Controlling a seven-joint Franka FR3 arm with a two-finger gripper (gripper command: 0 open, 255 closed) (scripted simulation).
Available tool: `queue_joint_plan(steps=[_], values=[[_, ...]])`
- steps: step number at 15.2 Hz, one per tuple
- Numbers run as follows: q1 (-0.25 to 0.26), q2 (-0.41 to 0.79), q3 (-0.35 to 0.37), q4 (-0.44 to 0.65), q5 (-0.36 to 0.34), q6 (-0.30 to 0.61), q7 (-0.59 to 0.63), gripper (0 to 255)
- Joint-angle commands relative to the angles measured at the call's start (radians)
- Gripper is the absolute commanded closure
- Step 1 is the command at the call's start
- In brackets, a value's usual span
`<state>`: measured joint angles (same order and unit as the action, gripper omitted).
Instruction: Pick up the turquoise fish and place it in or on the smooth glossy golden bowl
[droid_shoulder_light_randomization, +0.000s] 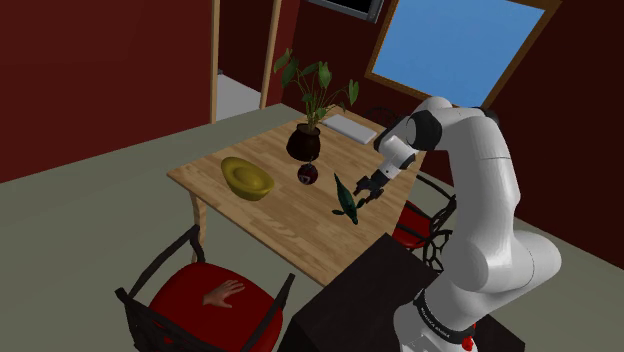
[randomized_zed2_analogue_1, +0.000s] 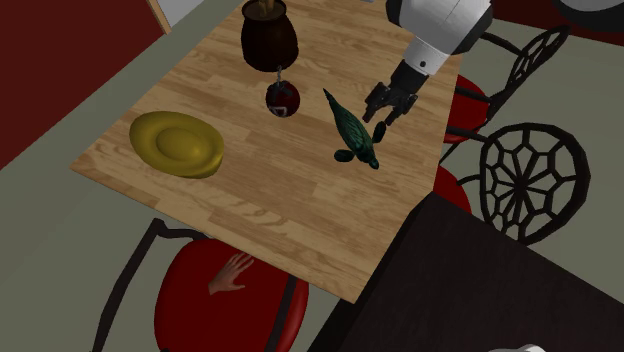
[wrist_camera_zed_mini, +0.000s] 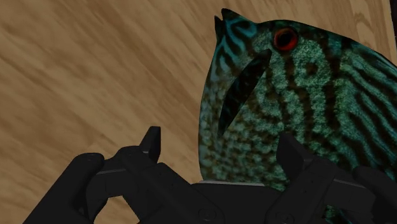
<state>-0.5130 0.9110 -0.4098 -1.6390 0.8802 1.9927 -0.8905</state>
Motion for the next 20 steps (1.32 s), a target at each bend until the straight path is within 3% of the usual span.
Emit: queue_joint_plan(steps=[1,2,3,12,20], values=[[0.0,0.0,0.0,0.0,0.0,0.0,0.0,0],[0.0,0.0,0.0,0.0,0.0,0.0,0.0,0],[0.0,0.0,0.0,0.0,0.0,0.0,0.0,255],[0.0,0.0,0.0,0.0,0.0,0.0,0.0,255],[0.021,-0.087,-0.029,-0.039,-0.034,-0.04,0.029,255]])
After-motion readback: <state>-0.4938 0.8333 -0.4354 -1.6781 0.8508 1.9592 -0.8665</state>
